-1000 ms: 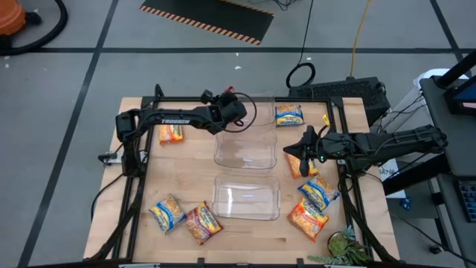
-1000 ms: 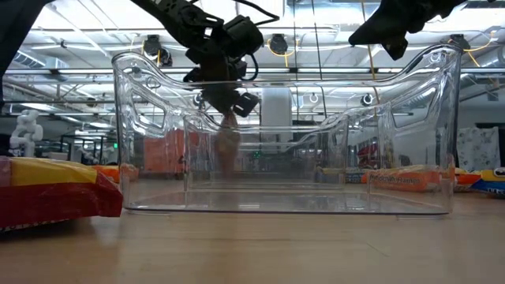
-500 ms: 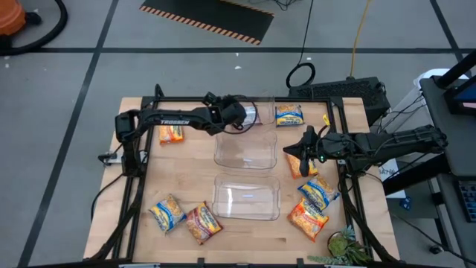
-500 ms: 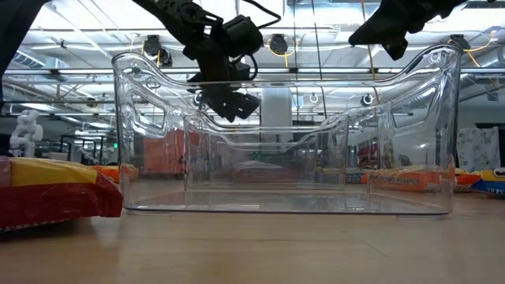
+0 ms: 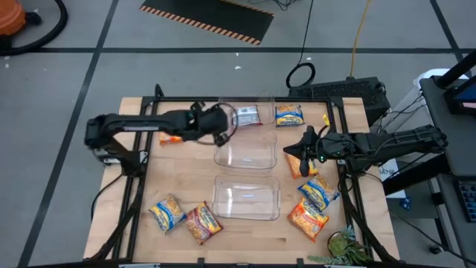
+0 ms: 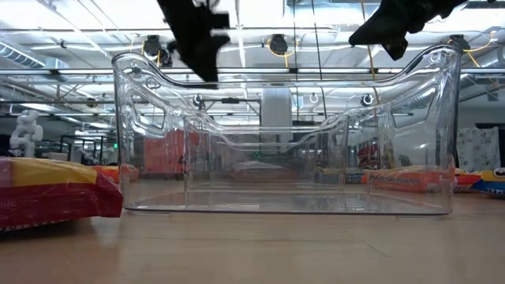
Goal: Sort Maruchan noodles
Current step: Put the middle right orange noodle pack into the center transparent bin
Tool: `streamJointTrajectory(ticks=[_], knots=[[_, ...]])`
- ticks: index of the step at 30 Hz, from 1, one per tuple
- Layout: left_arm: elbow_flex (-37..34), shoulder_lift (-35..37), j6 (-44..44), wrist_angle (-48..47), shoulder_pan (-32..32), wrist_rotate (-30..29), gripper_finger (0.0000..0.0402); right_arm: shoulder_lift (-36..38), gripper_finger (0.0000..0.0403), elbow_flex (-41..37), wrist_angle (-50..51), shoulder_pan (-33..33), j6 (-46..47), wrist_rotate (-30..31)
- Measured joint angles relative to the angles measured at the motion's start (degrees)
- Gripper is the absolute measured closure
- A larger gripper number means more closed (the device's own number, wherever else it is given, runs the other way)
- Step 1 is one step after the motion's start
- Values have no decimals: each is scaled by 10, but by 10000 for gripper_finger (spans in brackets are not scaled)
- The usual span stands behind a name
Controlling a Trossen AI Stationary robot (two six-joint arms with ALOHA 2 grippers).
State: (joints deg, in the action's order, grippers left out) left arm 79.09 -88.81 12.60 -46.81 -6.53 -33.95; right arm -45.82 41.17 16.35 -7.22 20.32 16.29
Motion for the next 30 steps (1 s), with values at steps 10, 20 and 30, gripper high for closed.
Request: streamJointTrajectory(ticks=[10,20,30], knots=[[-12,77,18,-11,176,-3,261,0,403,0,6,0,30,2],[-80,94,54,-15,269,-38,261,0,403,0,106,0,91,74],[-80,104,57,-23,267,-43,261,-9,403,0,317,37,324,139]])
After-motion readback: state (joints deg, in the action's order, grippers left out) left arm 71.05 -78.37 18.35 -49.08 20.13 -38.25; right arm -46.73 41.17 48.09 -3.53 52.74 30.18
